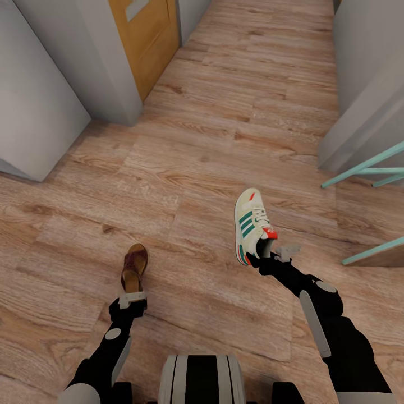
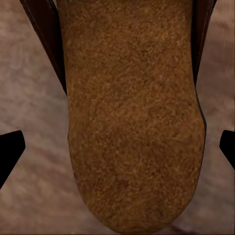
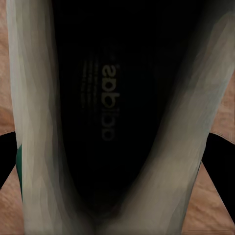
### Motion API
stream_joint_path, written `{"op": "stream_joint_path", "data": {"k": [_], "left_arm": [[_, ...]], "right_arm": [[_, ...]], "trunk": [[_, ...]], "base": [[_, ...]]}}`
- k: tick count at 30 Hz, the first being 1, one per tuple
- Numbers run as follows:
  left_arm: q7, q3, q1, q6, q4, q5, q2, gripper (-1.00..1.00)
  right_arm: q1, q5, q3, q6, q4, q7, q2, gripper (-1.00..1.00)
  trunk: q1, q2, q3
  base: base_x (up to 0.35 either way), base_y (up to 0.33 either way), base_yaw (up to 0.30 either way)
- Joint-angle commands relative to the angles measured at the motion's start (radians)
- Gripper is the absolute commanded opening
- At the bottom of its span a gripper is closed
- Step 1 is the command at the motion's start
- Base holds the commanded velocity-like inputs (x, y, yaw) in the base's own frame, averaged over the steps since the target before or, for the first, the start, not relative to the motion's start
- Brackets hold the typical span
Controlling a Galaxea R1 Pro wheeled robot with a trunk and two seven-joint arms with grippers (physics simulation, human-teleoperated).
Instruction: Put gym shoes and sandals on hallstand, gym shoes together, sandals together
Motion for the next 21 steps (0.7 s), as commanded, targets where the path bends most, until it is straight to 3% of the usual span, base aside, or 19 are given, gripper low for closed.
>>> {"op": "stream_joint_path", "data": {"k": [1, 4, 21], "left_arm": [[0.001, 0.005, 0.000, -0.003, 0.001, -0.011, -0.001, 1.00], [0.001, 0.005, 0.000, -0.002, 0.001, -0.011, -0.001, 1.00], [0.001, 0.004, 0.000, -0.005, 0.000, -0.010, -0.001, 1.00]], "right_arm": [[-0.001, -0.006, -0.001, 0.006, -0.001, 0.003, 0.000, -1.00], [0.000, -0.006, -0.001, 0.006, -0.001, 0.002, 0.000, -1.00], [0.000, -0.006, -0.001, 0.007, -0.004, 0.003, 0.000, -1.00]], "trunk": [[0.000, 0.000, -0.004], [0.002, -0.001, -0.016], [0.002, -0.001, -0.016]], "base": [[0.000, 0.000, 0.000], [0.000, 0.000, 0.000], [0.000, 0.000, 0.000]]}}
